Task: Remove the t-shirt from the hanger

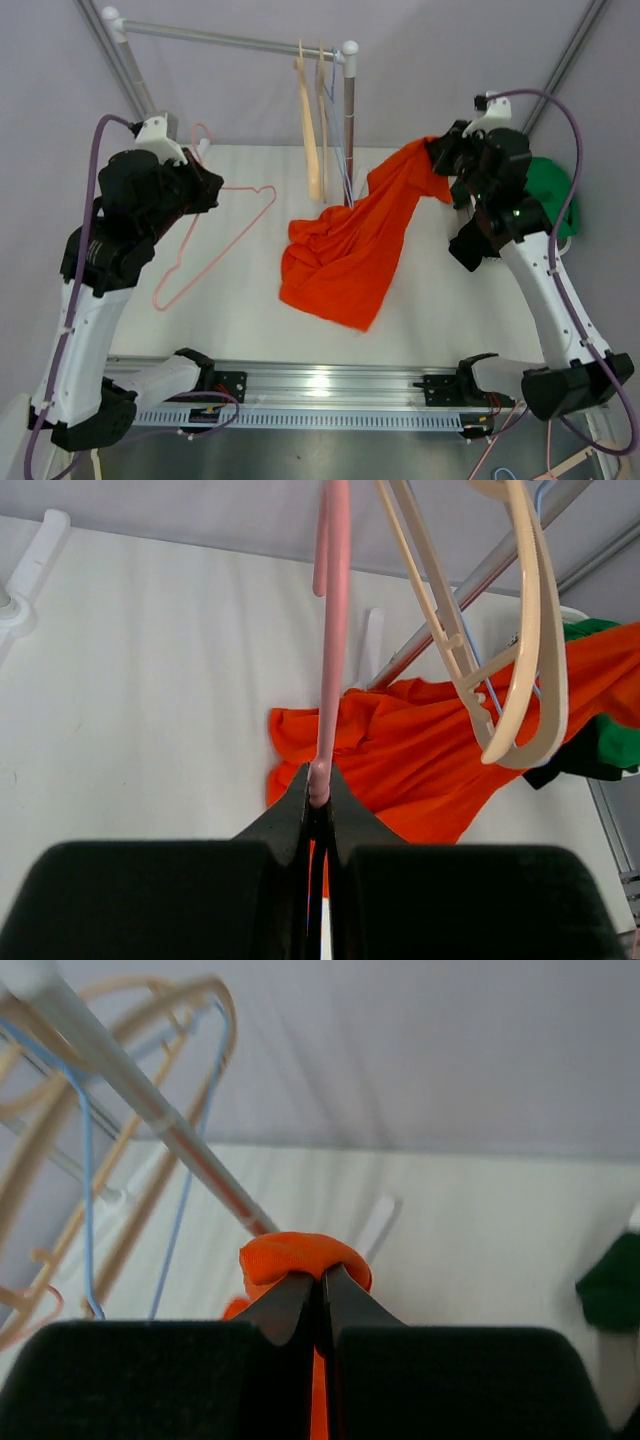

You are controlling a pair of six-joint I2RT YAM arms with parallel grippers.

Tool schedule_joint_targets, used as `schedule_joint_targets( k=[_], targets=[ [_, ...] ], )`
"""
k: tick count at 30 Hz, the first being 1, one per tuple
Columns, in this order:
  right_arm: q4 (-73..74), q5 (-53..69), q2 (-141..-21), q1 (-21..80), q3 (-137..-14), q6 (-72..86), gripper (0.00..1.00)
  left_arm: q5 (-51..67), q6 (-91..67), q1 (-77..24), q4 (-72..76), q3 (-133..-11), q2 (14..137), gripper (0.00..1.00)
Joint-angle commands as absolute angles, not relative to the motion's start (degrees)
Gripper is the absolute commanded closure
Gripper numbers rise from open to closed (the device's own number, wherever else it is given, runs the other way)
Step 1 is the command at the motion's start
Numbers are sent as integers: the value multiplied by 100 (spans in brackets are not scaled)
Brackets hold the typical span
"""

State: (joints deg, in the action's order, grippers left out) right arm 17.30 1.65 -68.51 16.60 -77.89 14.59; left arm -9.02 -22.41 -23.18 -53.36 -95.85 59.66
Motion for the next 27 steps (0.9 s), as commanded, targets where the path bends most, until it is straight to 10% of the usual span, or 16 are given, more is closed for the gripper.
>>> schedule_joint_targets(
  k=[1, 12, 27],
  targets=[
    [497, 888, -7319, 1389, -9007, 994, 100, -387, -2267, -2005, -4703, -9940, 6308, 99],
    [836, 1204, -11503, -209, -15616, 1423, 100, -210, -2786, -694, -4044, -10846, 8235, 99],
    [-89, 1994, -10603, -3041, -13785, 3930, 100, -89, -2628, -694, -3288, -11769, 8974, 99]
  ],
)
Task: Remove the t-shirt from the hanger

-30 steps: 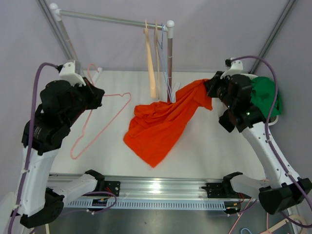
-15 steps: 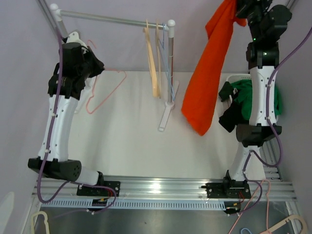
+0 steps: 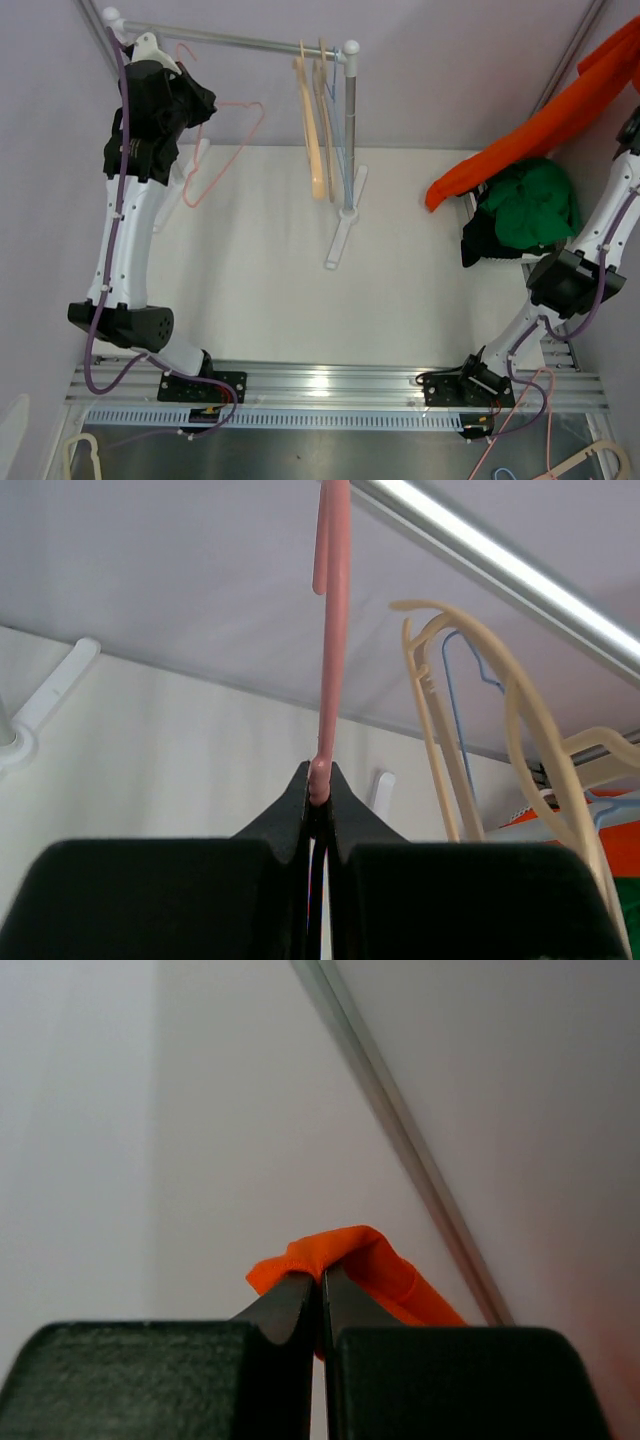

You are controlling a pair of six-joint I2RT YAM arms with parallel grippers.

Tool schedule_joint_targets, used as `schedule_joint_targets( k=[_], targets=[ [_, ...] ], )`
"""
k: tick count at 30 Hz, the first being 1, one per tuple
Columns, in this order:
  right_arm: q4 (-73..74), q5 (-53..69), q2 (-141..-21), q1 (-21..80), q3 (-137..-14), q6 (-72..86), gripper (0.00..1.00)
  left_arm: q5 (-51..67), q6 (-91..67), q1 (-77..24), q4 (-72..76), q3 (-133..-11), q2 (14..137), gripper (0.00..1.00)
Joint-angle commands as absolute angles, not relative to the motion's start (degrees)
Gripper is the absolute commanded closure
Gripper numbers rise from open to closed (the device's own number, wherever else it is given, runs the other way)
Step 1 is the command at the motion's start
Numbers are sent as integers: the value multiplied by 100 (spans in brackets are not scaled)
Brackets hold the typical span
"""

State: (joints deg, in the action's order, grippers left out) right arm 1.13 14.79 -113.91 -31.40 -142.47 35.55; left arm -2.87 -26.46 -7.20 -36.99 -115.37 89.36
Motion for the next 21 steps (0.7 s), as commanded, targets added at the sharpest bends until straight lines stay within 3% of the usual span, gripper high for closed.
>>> schedule_joint_targets(
  k=[1, 6, 11, 16, 19, 21],
  targets=[
    [-27, 2039, -10408, -3024, -13033, 3833, 100, -53, -2628, -686, -3226, -11760, 8965, 99],
    [1508, 1943, -9397, -2708, -10893, 2920, 100, 132, -2531, -703, -2971, -11514, 8807, 99],
    [2074, 1126, -8711, -2487, -8435, 2382, 100, 439, -2312, -712, -2523, -11066, 8570, 99],
    [2310, 442, -8780, -2417, -7638, 2154, 99, 492, -2110, -800, -2224, -10741, 8429, 99],
    [2706, -842, -8886, -2198, -7708, 1986, 85, 379, -1855, -957, -2101, -10688, 8438, 99],
    [2690, -1193, -8711, -2101, -7725, 1969, 63, 107, -1583, -1150, -1909, -10539, 8420, 99]
  ],
)
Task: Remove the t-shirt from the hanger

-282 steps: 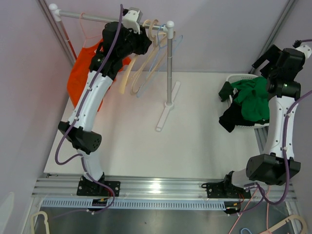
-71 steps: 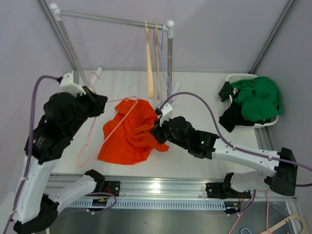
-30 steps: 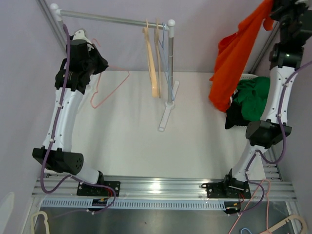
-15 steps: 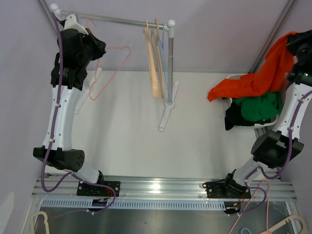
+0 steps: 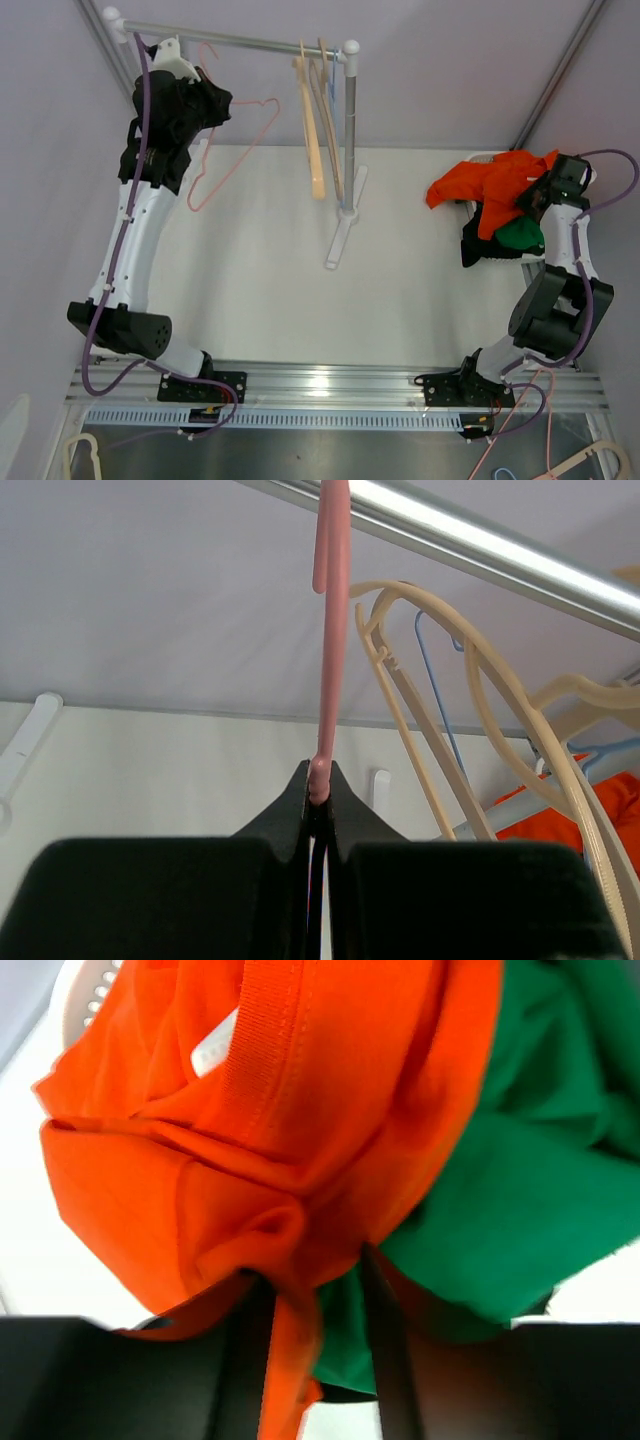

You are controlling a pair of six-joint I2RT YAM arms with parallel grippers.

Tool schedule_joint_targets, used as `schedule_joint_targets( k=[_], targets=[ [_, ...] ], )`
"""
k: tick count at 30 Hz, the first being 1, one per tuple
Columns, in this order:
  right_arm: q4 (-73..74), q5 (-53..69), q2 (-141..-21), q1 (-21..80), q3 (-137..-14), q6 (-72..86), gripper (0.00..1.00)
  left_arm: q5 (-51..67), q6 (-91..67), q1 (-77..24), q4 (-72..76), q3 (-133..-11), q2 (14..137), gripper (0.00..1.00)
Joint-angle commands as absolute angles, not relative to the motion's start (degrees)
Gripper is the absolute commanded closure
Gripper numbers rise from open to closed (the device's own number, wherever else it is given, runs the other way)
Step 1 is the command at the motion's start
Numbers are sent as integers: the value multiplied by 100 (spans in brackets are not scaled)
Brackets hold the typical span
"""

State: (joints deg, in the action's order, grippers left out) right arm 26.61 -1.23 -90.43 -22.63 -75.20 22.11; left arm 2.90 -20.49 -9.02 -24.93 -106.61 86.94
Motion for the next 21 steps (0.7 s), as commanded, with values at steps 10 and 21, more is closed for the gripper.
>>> schedule_joint_targets(
  k=[10, 21],
  targets=[
    [3216, -1433, -8394, -1872, -9333, 1855, 30, -361, -1266, -1389, -1371, -10371, 8226, 99],
    [2945, -1065, -7507, -1696, -9274, 1934, 6, -44, -1090, -1555, -1291, -11037, 8586, 99]
  ],
)
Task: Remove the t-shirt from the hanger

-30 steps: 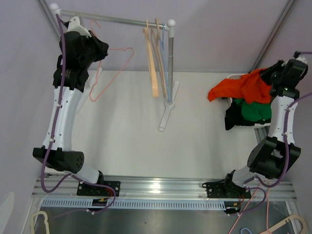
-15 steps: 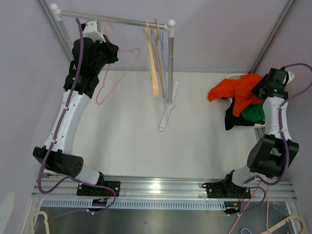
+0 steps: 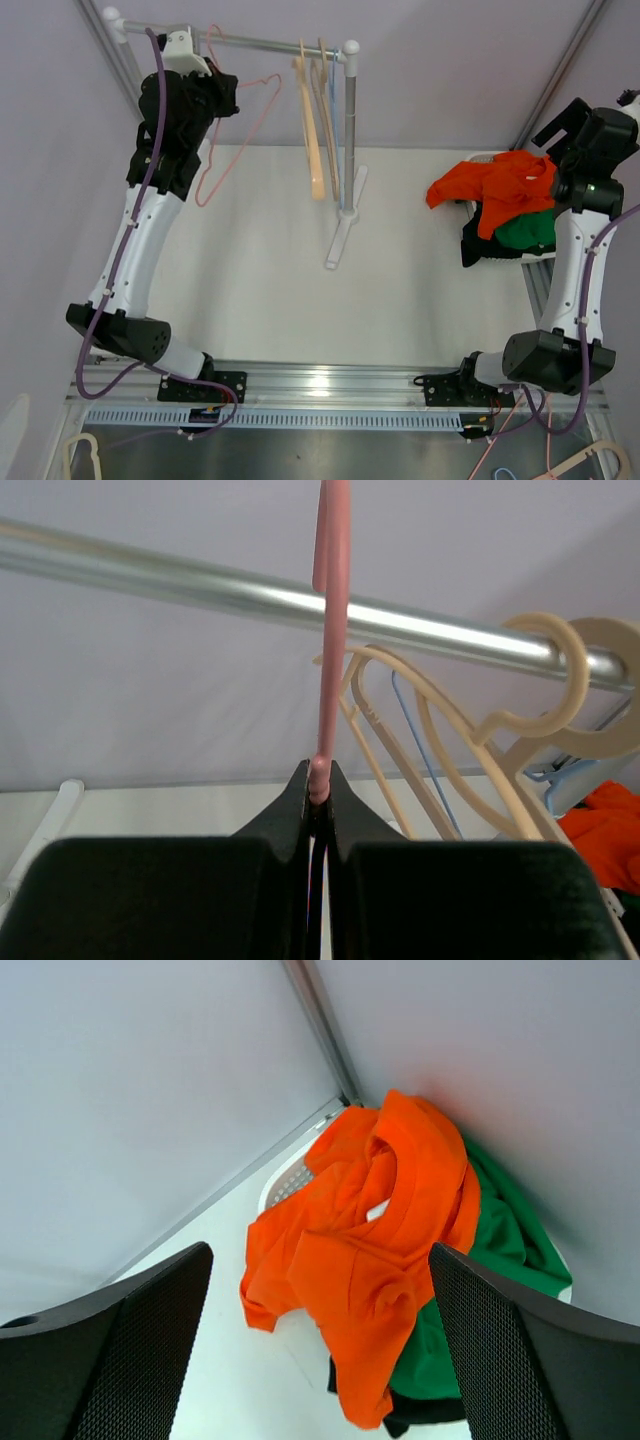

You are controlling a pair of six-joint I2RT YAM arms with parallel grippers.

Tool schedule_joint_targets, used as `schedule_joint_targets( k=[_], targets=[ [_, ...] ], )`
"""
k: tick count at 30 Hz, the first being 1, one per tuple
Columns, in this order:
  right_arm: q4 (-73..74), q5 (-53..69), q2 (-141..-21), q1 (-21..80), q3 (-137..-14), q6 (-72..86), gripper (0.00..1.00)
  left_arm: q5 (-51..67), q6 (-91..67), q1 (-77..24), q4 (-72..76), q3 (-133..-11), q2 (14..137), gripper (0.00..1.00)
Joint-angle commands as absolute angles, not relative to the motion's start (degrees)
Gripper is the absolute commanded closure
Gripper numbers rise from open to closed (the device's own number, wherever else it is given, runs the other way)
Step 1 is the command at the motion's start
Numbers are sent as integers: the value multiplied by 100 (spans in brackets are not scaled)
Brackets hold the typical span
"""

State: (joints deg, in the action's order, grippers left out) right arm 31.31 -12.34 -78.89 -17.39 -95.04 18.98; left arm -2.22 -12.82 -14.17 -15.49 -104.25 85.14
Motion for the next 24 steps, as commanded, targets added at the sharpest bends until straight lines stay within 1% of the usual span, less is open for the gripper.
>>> schedule_joint_targets(
  k=[1, 3, 7, 9, 10, 12, 14, 19, 24],
  targets=[
    [2883, -1011, -7419, -1696, -9203, 1951, 7, -44, -1038, -1599, -1344, -11126, 8683, 99],
    [2813, -897, -7217, -1679, -9132, 2021, 6, -280, -766, -1783, -1371, -11467, 8938, 99],
    [2848, -493, -6935, -1442, -9062, 2162, 6, -624, -282, -2056, -932, -11575, 9245, 99],
    [2760, -475, -6751, -1197, -8974, 2145, 6, -624, -281, -2057, -1089, -11995, 9675, 99],
    [2742, -492, -6680, -1134, -8939, 2145, 6, -624, -290, -2065, -1447, -12615, 9859, 99],
    [2733, -492, -6575, -1046, -8868, 2118, 6, -606, -255, -2074, -1748, -12971, 10316, 99],
    [2751, -423, -6443, -1028, -8825, 2127, 6, -685, -142, -2109, -1837, -13183, 10458, 99],
    [2733, -290, -6267, -1002, -8728, 2101, 6, -1238, 211, -2329, -1644, -13034, 10555, 99],
    [2707, -194, -6249, -984, -8666, 2171, 5, -1371, 395, -2461, -1477, -12815, 10591, 99]
  ],
)
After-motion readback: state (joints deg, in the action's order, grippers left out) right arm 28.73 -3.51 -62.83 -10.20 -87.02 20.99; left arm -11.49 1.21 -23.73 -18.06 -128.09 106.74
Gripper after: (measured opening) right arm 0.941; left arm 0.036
